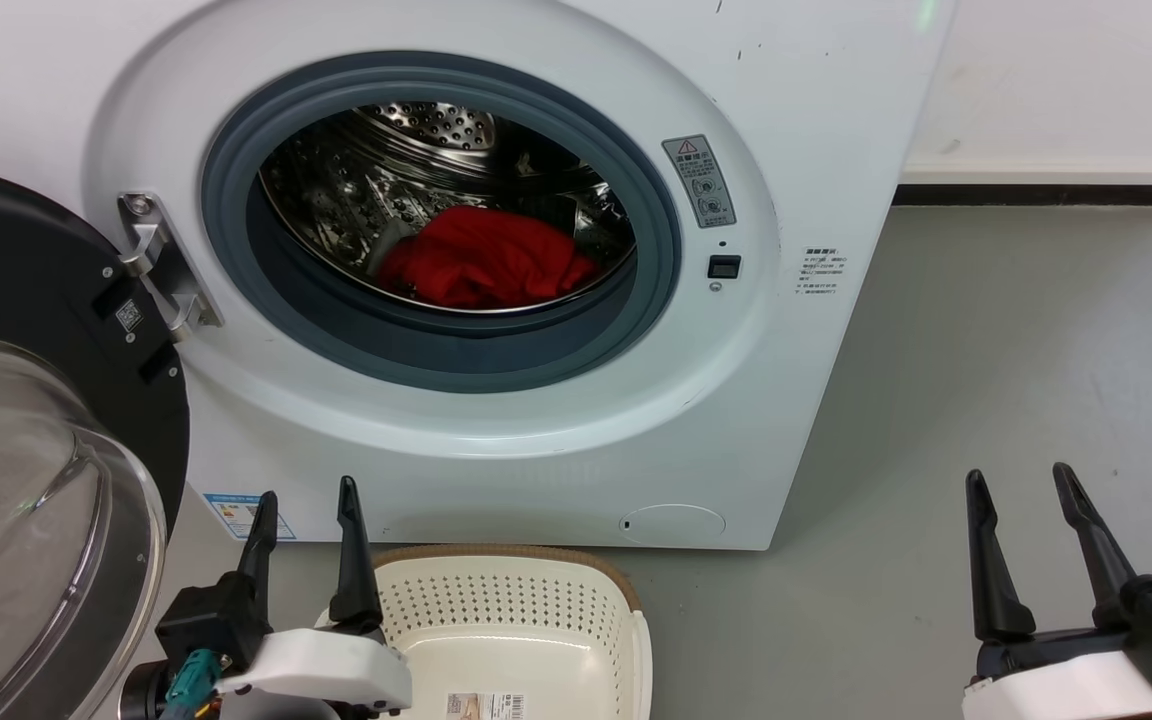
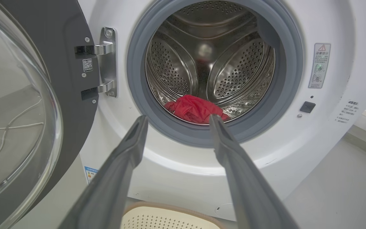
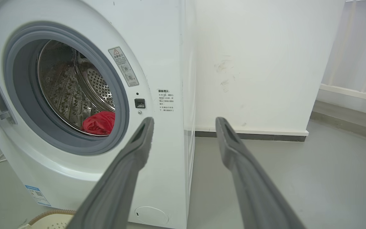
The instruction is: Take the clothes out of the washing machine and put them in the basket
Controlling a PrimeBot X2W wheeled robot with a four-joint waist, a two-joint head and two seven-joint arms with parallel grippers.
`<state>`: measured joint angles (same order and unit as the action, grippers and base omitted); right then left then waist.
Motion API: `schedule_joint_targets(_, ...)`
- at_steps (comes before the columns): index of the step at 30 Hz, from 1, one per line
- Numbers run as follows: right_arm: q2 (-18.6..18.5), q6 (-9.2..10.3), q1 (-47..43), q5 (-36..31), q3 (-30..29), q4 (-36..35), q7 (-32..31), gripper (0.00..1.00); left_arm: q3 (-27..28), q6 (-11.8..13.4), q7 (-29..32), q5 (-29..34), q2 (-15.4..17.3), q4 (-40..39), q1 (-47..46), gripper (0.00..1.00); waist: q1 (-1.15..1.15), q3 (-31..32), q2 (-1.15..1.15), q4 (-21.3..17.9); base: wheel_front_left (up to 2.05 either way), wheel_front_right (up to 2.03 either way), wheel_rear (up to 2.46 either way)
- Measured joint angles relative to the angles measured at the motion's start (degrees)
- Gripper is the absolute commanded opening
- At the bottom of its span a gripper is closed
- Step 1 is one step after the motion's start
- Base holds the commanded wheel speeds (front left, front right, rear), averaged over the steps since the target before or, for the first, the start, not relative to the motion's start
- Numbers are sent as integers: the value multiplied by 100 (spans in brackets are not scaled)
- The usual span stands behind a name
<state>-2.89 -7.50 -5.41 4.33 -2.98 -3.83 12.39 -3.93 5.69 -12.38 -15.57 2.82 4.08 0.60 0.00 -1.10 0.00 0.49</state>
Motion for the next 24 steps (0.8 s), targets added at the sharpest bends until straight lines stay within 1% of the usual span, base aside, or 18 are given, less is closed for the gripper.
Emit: schedule_joint_targets(24,0,0,-156,-853,-18,-141,254,100,-114,82,-253,851,3,96,48,100,0,-16,0,-1,0,0,0)
